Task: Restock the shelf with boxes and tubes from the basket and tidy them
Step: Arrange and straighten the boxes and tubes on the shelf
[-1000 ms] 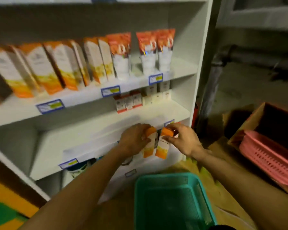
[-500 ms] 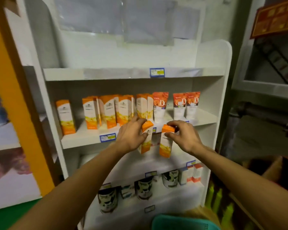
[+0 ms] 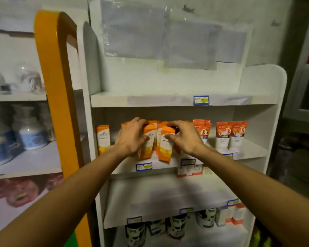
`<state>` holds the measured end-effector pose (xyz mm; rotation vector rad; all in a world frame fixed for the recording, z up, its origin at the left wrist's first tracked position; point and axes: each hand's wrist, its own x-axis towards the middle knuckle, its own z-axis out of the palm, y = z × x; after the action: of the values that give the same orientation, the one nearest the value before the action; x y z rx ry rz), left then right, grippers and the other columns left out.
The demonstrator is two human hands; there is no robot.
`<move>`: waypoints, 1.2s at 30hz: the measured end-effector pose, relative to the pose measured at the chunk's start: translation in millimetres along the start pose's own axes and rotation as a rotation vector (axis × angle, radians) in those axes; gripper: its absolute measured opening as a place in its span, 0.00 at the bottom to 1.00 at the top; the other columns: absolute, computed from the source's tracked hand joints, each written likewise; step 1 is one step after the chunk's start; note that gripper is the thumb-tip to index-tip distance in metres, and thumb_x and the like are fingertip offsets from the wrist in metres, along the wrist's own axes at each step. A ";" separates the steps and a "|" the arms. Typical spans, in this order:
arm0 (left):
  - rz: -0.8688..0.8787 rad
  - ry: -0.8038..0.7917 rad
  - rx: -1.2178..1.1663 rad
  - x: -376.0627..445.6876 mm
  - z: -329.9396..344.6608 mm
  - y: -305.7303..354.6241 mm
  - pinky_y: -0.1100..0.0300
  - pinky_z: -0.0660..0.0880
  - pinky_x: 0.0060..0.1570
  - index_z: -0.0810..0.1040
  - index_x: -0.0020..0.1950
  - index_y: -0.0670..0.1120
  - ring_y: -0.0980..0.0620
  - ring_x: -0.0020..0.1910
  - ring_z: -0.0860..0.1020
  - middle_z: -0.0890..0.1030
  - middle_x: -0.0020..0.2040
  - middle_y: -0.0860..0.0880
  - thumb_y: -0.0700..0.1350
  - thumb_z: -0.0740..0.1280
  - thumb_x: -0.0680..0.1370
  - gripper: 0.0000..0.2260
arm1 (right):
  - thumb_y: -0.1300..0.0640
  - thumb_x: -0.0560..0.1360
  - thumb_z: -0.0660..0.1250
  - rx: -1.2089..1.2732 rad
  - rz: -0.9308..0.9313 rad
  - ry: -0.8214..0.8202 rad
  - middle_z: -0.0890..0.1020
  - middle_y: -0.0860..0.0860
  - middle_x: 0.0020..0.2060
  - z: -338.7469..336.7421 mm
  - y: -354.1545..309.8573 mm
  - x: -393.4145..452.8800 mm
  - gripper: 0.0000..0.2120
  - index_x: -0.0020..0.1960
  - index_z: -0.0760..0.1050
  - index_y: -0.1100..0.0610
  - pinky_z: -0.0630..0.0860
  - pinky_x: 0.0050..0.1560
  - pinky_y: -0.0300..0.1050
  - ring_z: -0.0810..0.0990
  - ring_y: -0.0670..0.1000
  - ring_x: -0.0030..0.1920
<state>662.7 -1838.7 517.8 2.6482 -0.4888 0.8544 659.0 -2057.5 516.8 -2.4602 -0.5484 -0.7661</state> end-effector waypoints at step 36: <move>0.068 -0.178 0.433 12.2 1.4 -30.6 0.49 0.61 0.73 0.59 0.79 0.47 0.45 0.76 0.62 0.60 0.79 0.45 0.56 0.65 0.79 0.32 | 0.42 0.78 0.62 -0.315 -0.207 -0.034 0.64 0.52 0.76 66.2 18.7 37.6 0.33 0.79 0.56 0.52 0.49 0.78 0.57 0.56 0.54 0.78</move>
<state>685.2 -1814.6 518.3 3.1402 -0.4850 0.8242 724.0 -2026.3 486.0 -2.7373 -0.7540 -0.9565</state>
